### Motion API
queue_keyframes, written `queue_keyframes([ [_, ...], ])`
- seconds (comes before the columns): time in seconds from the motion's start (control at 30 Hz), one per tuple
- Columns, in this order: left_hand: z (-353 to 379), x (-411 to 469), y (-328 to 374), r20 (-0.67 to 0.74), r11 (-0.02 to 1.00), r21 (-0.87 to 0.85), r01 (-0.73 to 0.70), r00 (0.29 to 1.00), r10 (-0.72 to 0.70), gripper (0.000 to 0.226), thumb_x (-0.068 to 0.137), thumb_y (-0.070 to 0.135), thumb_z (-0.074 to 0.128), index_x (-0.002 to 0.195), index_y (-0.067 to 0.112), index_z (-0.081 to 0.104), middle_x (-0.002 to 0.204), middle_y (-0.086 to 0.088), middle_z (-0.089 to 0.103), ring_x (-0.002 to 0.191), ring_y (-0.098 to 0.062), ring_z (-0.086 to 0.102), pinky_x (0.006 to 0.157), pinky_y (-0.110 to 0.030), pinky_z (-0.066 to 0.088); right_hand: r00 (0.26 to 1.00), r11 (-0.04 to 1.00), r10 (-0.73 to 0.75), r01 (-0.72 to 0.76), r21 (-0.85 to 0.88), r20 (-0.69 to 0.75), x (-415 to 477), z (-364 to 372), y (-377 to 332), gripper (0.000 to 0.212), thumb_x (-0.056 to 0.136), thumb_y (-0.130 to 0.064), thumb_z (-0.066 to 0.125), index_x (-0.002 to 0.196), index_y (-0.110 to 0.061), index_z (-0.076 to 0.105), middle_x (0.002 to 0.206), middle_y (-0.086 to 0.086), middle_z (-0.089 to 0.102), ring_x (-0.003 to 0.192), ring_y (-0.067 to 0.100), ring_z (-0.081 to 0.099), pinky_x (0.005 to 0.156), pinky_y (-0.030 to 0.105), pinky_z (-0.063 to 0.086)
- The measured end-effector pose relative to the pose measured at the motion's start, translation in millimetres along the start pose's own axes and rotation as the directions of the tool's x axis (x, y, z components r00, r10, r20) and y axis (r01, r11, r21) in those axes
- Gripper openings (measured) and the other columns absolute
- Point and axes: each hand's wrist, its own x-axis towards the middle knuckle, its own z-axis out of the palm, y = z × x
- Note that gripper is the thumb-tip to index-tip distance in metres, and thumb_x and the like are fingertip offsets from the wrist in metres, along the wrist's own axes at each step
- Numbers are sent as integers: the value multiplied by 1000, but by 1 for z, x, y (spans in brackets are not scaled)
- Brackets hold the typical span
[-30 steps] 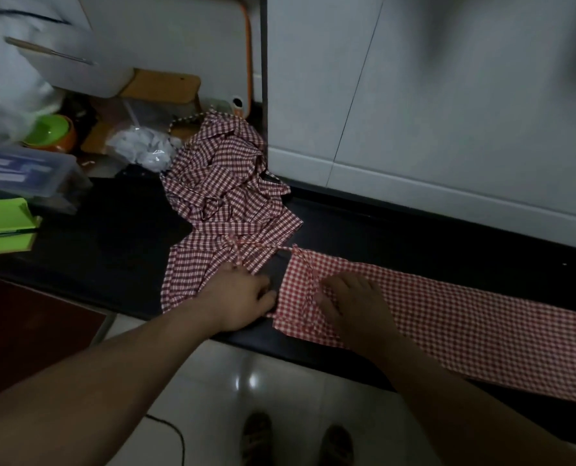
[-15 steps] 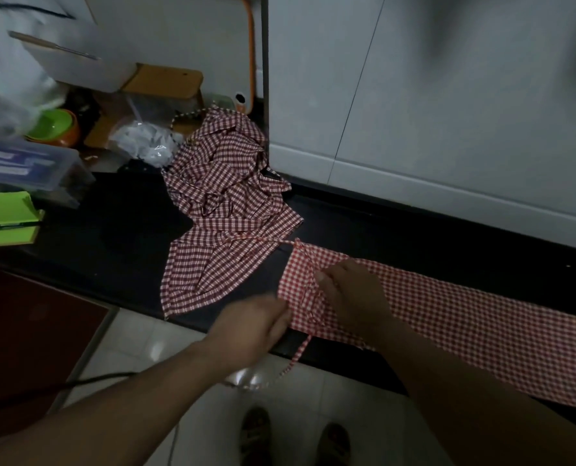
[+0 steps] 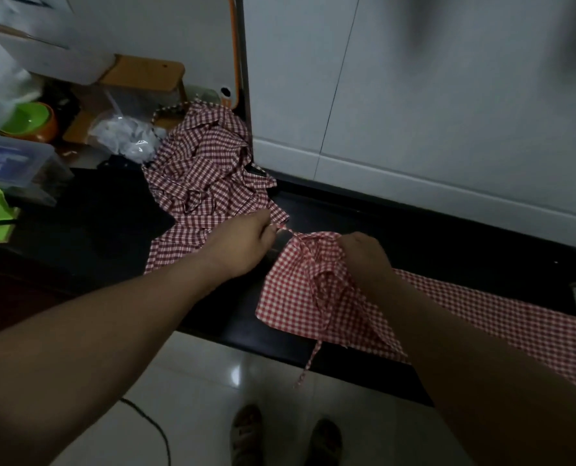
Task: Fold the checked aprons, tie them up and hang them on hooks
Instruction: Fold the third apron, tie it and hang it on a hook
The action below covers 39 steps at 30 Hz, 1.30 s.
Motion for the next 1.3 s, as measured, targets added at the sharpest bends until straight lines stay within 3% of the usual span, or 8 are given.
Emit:
queue_keyframes([
  [0.1, -3, -45, 16, 96, 998, -8, -64, 993, 65, 34, 104, 49, 46, 76, 30, 45, 70, 11, 56, 67, -16, 58, 62, -32, 37, 999, 996, 41, -44, 80, 35, 3, 2, 4, 37, 103, -25, 48, 117, 3, 67, 119, 24, 67, 95, 32, 66, 59, 15, 43],
  [0.33, 66, -127, 34, 675, 991, -133, -7, 732, 95, 41, 95, 32, 57, 63, 6, 60, 63, -2, 61, 56, -10, 49, 54, -29, 36, 999, 976, 17, -8, -219, 39, 12, 21, 8, 29, 103, -26, 54, 121, -8, 66, 125, 14, 65, 114, 29, 61, 91, 31, 41],
  [0.6, 37, -85, 39, 137, 969, -223, 108, 987, -78, 37, 103, 50, 52, 77, 24, 54, 69, 6, 60, 64, -14, 59, 60, -37, 48, 996, 999, 44, -44, -4, 79, -7, 19, 8, 51, 101, -51, 52, 98, -3, 70, 97, 17, 73, 91, 32, 70, 93, 50, 55],
  [0.8, 8, -9, 40, -191, 972, -229, 49, 977, -94, 32, 104, 41, 59, 84, 17, 52, 75, -2, 62, 72, -26, 58, 63, -39, 40, 954, 944, -251, 278, -178, 162, -40, 14, 15, 45, 87, -67, 64, 97, -24, 58, 88, -8, 63, 82, 12, 62, 73, 34, 49],
  [0.93, 8, 6, 37, -265, 999, 5, 51, 963, -48, 25, 101, 42, 59, 97, 18, 62, 101, -7, 66, 100, -30, 58, 83, -43, 45, 792, 744, -409, 577, -337, 453, -54, 15, 43, 82, 77, -65, 75, 145, -43, 36, 141, -6, 49, 120, 11, 53, 97, 34, 48],
  [1.0, 14, -9, 37, -361, 994, 48, 102, 929, -78, 19, 100, 36, 61, 105, 17, 60, 110, -7, 59, 106, -28, 53, 89, -46, 44, 765, 645, -400, 626, -438, 504, -51, 15, 56, 75, 77, -62, 69, 143, -42, 39, 137, -1, 48, 119, 20, 55, 96, 37, 50],
  [1.17, 52, -91, 56, -131, 986, -169, -8, 991, -14, 22, 99, 29, 58, 81, 21, 49, 79, 3, 54, 74, -15, 49, 63, -36, 40, 799, 760, -429, 571, -309, 422, -48, 8, 48, 9, 87, -29, 66, 95, -30, 61, 88, -11, 62, 78, 11, 57, 72, 29, 40],
  [1.3, 79, -115, 61, 18, 986, -168, -12, 1000, 16, 18, 96, 37, 58, 85, 22, 58, 85, 4, 62, 78, -17, 57, 66, -43, 52, 894, 916, -253, 344, -206, 370, -40, -1, 35, 10, 94, -13, 58, 89, -15, 66, 81, 1, 69, 75, 15, 65, 74, 41, 51],
])
